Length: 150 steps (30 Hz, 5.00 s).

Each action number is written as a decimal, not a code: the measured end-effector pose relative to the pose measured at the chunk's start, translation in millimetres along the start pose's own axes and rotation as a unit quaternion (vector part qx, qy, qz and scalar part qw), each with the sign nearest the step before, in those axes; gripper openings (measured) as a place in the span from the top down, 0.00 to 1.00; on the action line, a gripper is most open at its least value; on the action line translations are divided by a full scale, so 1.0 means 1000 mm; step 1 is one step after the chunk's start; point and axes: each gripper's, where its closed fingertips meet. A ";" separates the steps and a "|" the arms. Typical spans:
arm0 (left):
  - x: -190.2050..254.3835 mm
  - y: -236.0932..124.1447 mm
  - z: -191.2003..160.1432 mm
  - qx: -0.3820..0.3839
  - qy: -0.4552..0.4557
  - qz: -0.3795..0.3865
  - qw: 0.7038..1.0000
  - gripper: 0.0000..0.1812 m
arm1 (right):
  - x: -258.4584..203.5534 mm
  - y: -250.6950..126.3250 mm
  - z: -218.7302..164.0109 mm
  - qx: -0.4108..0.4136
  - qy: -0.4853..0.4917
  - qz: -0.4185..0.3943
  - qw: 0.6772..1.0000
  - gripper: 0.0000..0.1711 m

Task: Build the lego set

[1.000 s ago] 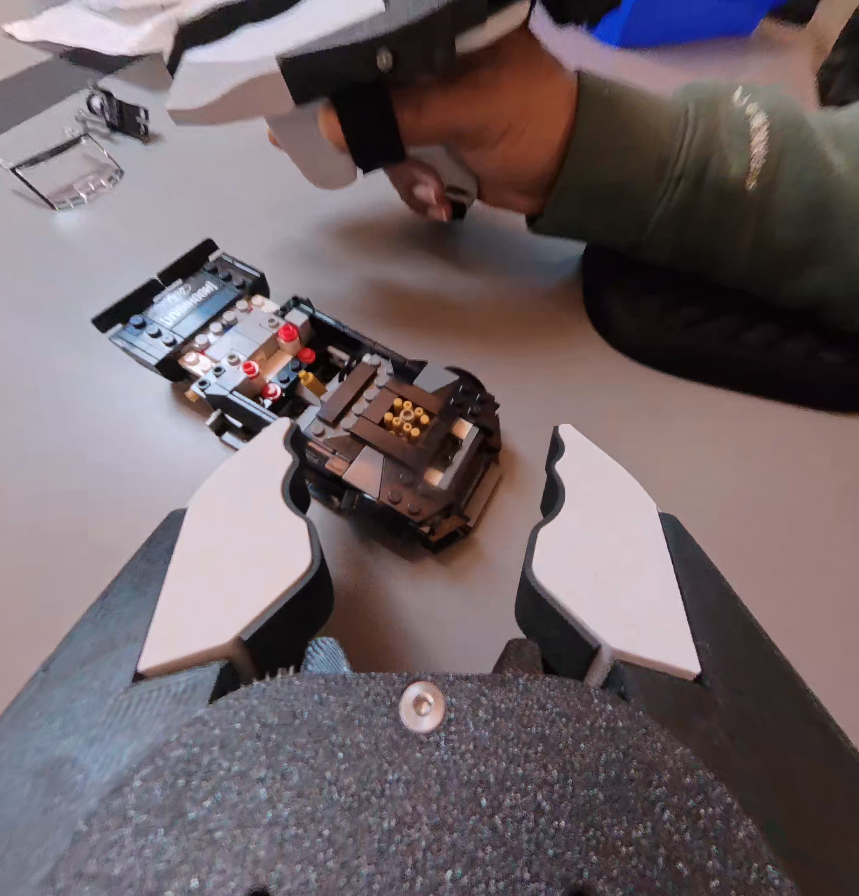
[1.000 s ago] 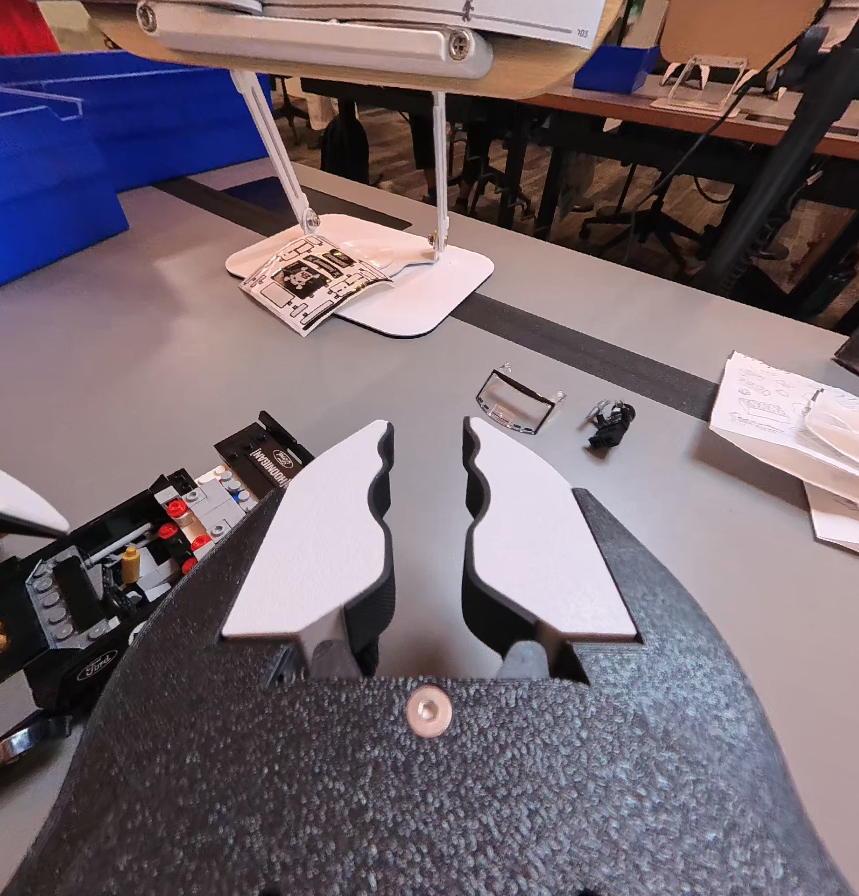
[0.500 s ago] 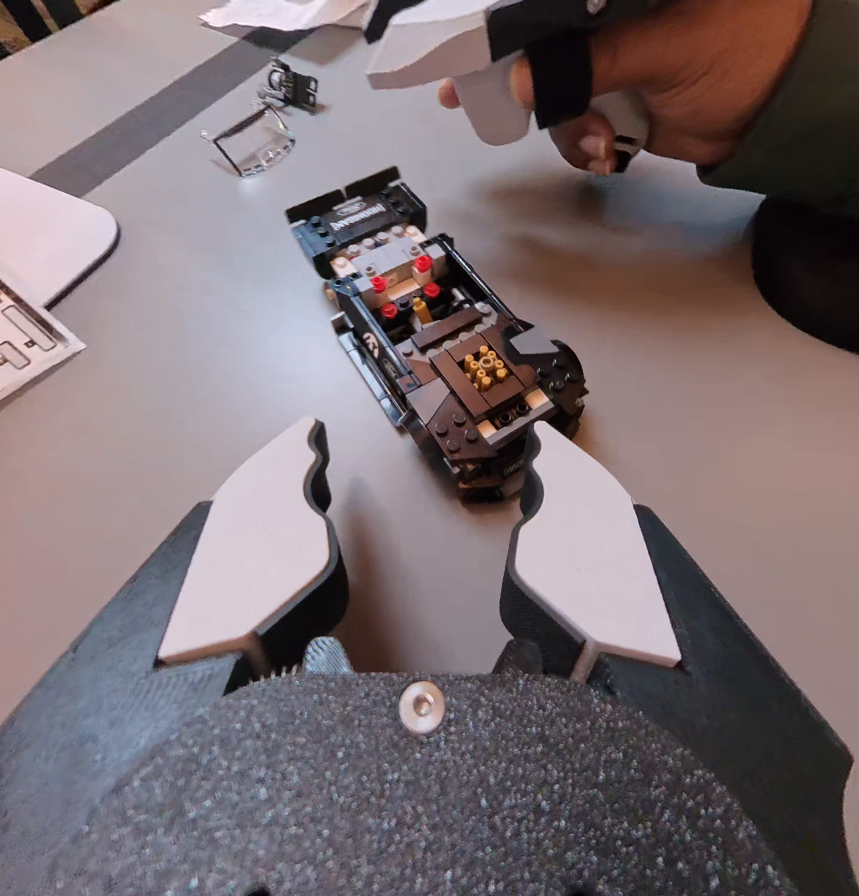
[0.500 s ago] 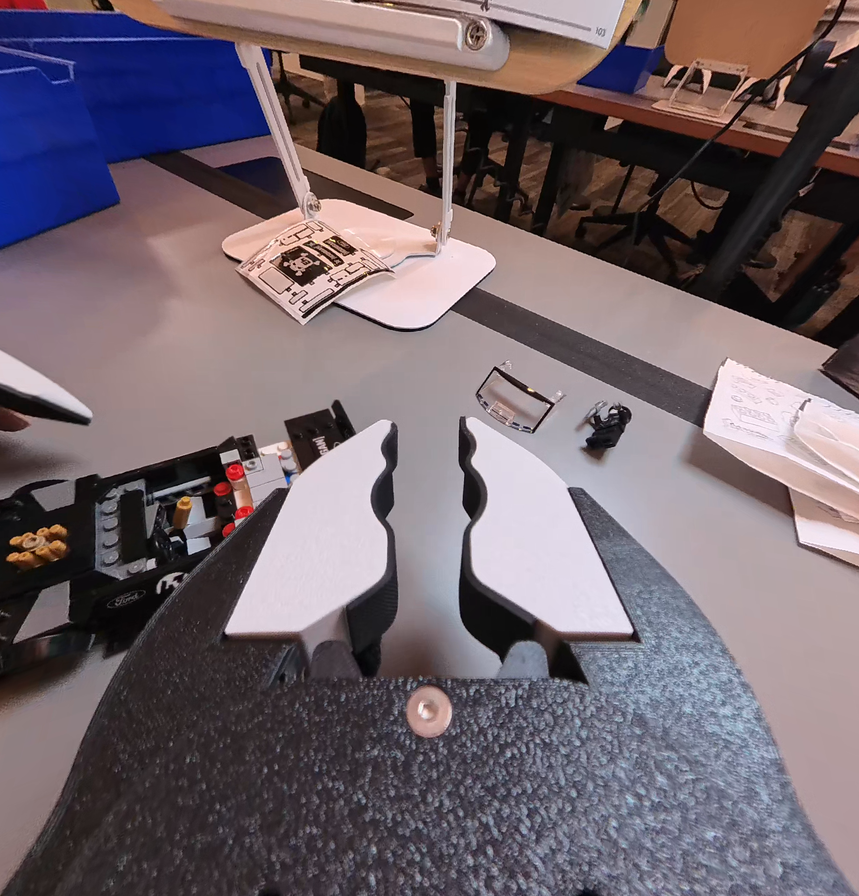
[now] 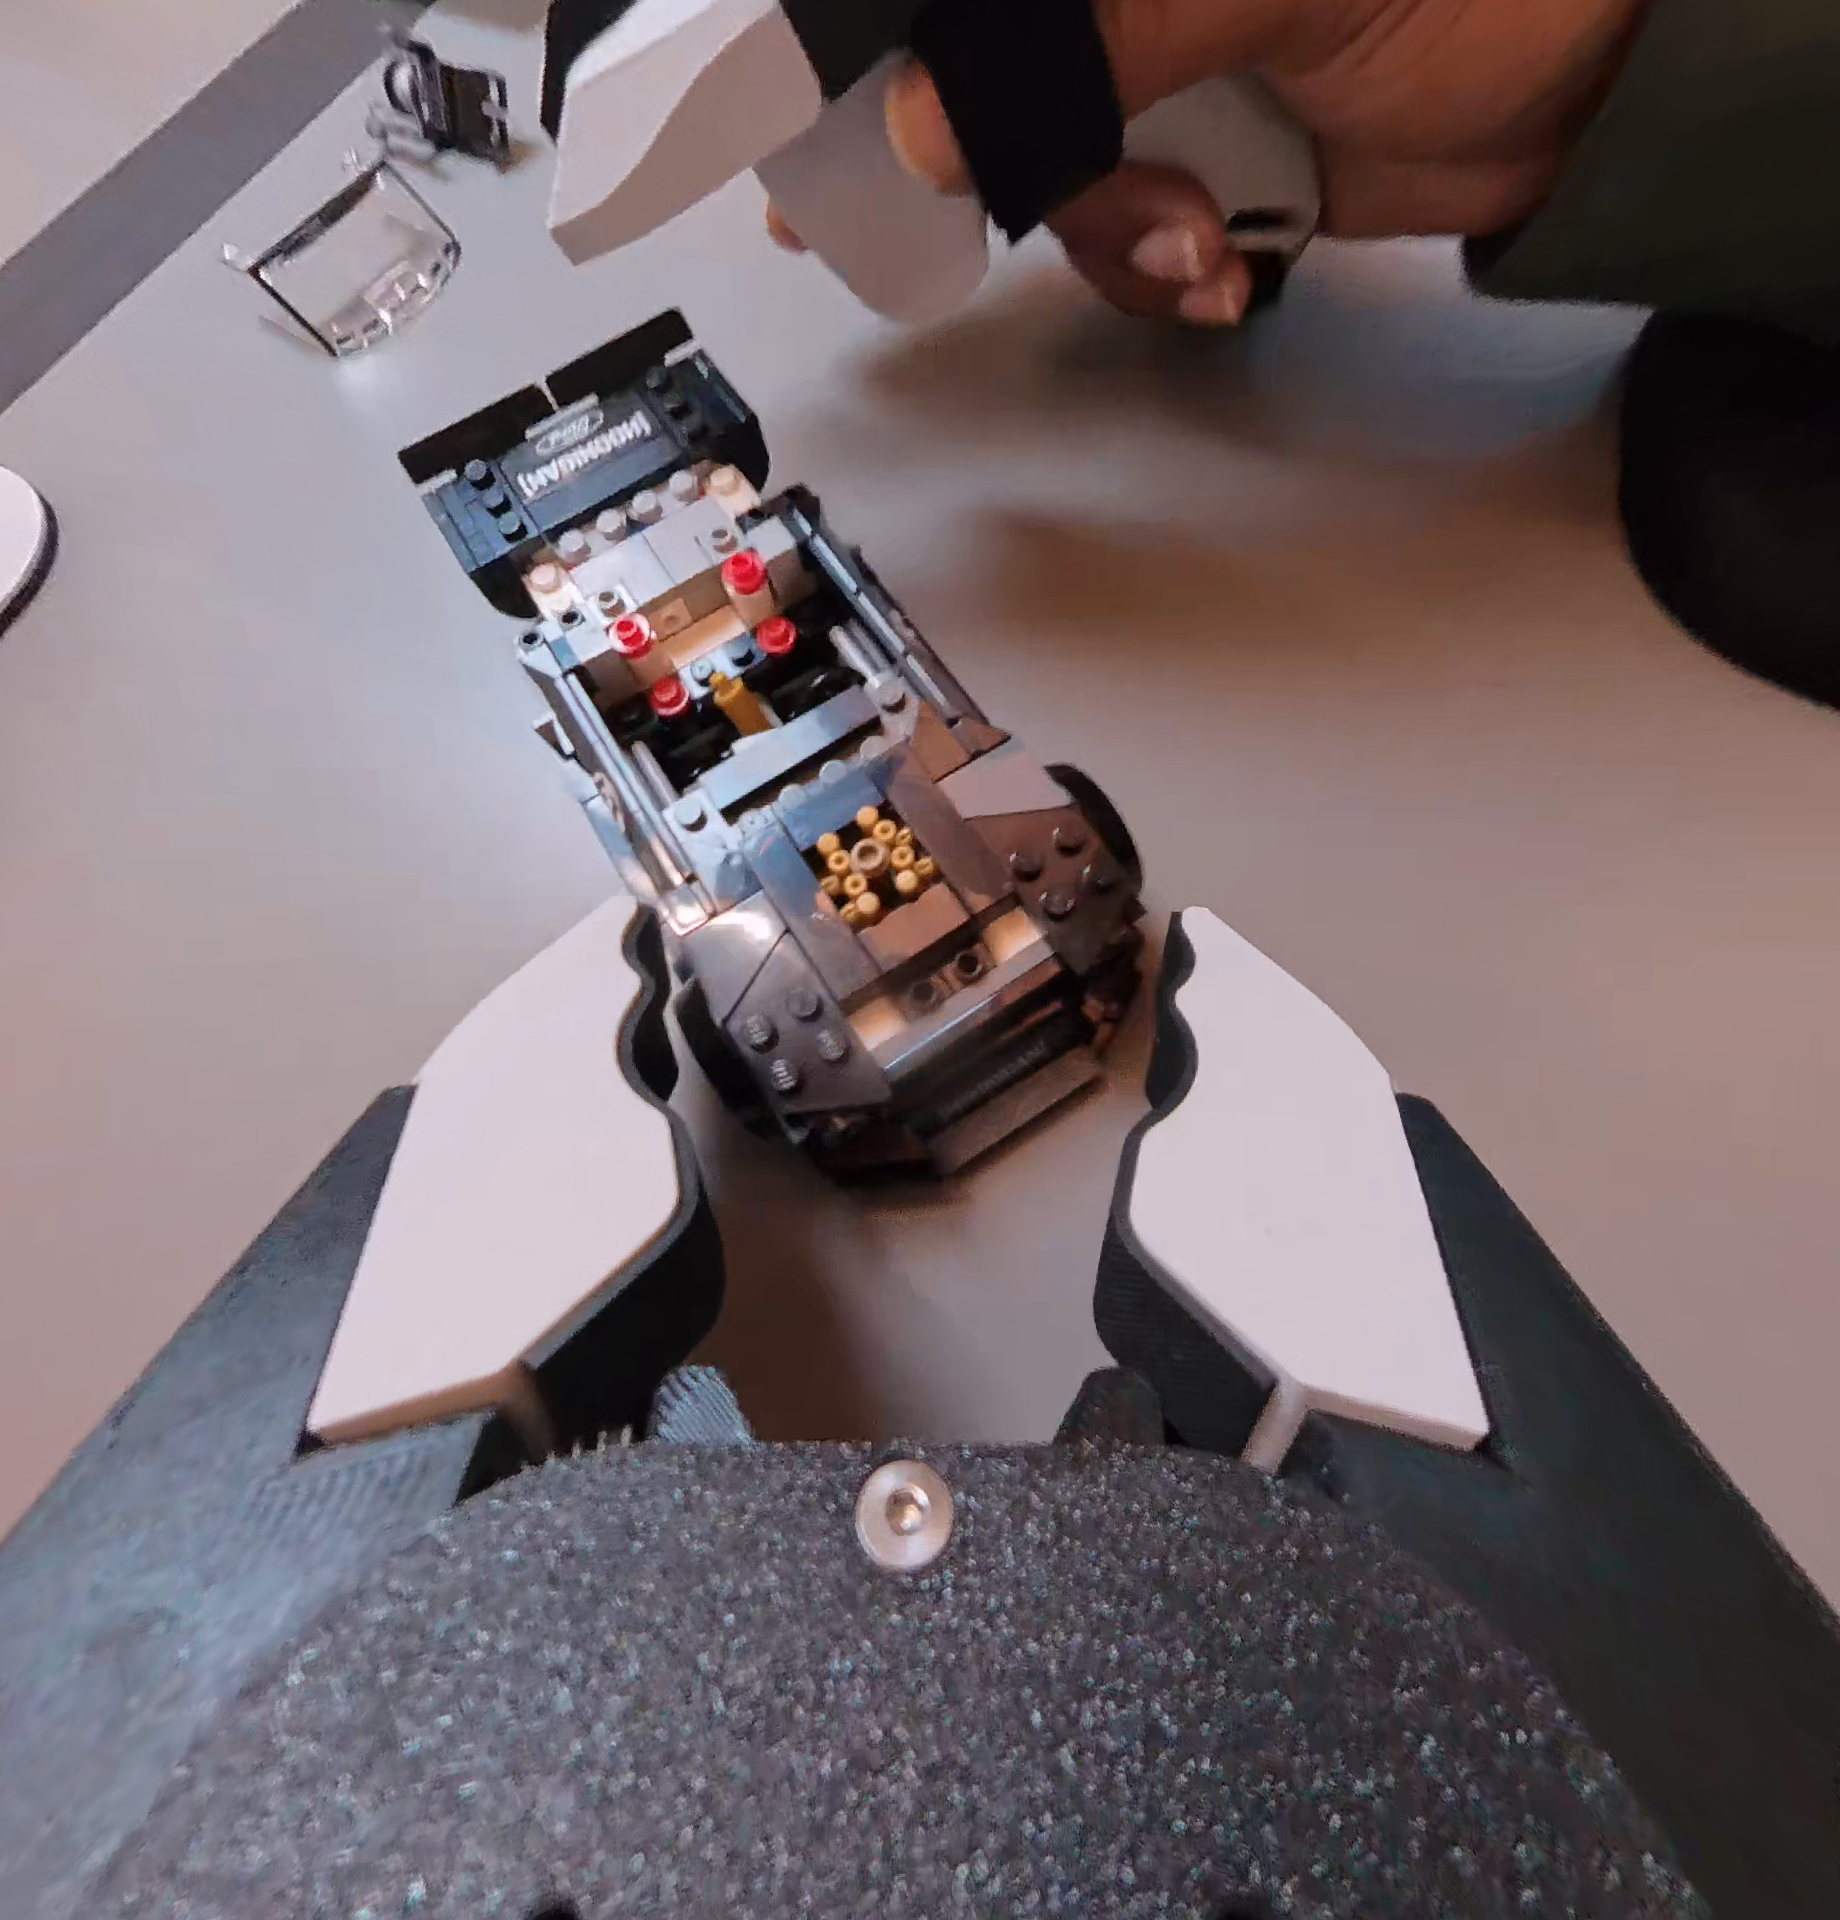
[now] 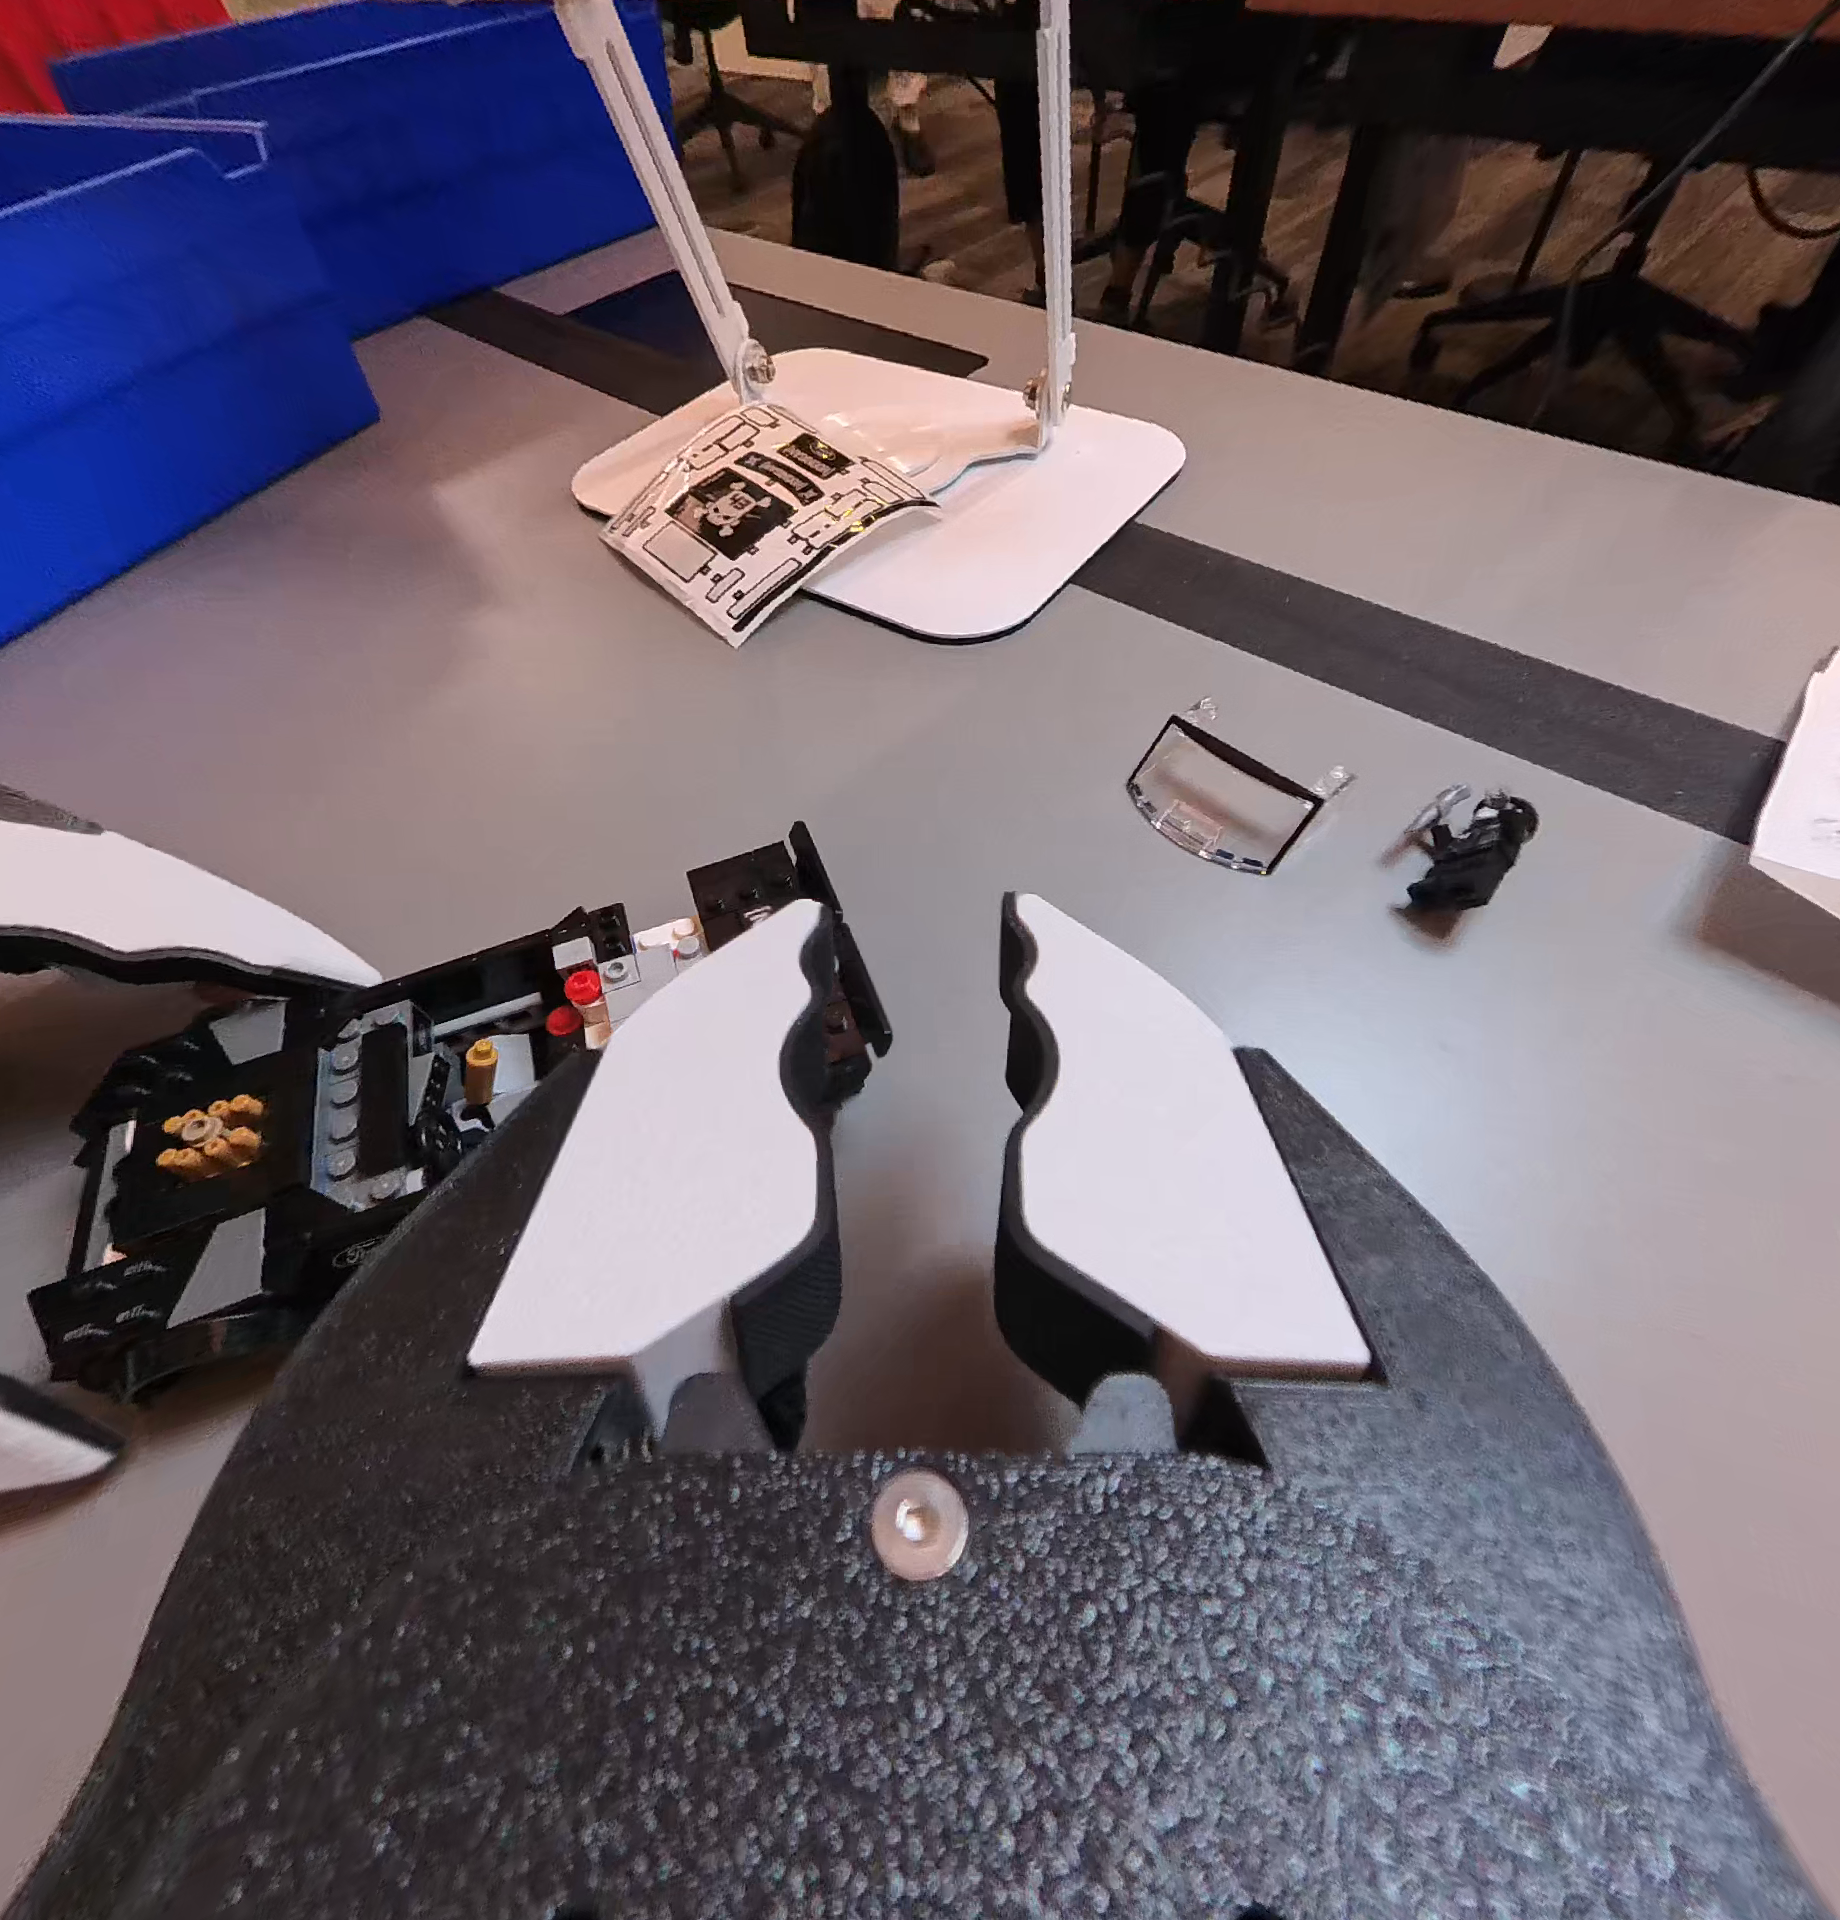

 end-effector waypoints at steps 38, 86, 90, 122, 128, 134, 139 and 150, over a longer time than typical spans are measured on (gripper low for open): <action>-0.040 -0.023 -0.023 -0.005 0.075 -0.066 0.995 0.54 | -0.077 -0.026 0.017 0.024 -0.169 0.077 0.982 0.93; -0.083 -0.011 -0.013 0.001 0.015 0.005 1.000 0.54 | 0.035 0.031 0.018 0.019 -0.015 -0.051 0.998 0.95; -0.084 -0.011 -0.012 0.003 0.016 0.007 1.000 0.54 | 0.036 0.032 0.017 0.012 -0.024 -0.053 0.998 0.95; -0.105 -0.092 0.032 0.189 -0.054 0.089 0.976 0.70 | 0.040 -0.003 0.037 0.038 0.006 -0.060 0.997 0.71; -0.132 -0.124 0.060 0.243 -0.059 0.177 0.952 0.80 | 0.079 -0.035 0.033 0.069 0.014 -0.146 0.987 1.00; -0.171 -0.143 0.106 0.276 -0.090 0.222 0.931 0.79 | 0.091 -0.046 0.053 0.116 0.014 -0.172 0.978 1.00; -0.203 -0.139 0.138 0.253 -0.080 0.259 0.929 0.76 | 0.072 -0.011 0.091 0.118 -0.016 -0.133 0.984 0.85; -0.263 -0.102 0.139 0.122 -0.046 0.304 0.944 0.74 | 0.073 0.081 0.180 0.113 -0.050 -0.118 0.985 0.73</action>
Point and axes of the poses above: each gripper's, where its closed fingertips meet, y out along the fingers, z out of its top, x = y × z across the jaws, and after that the axes turned 4 degrees about -y, right-handed
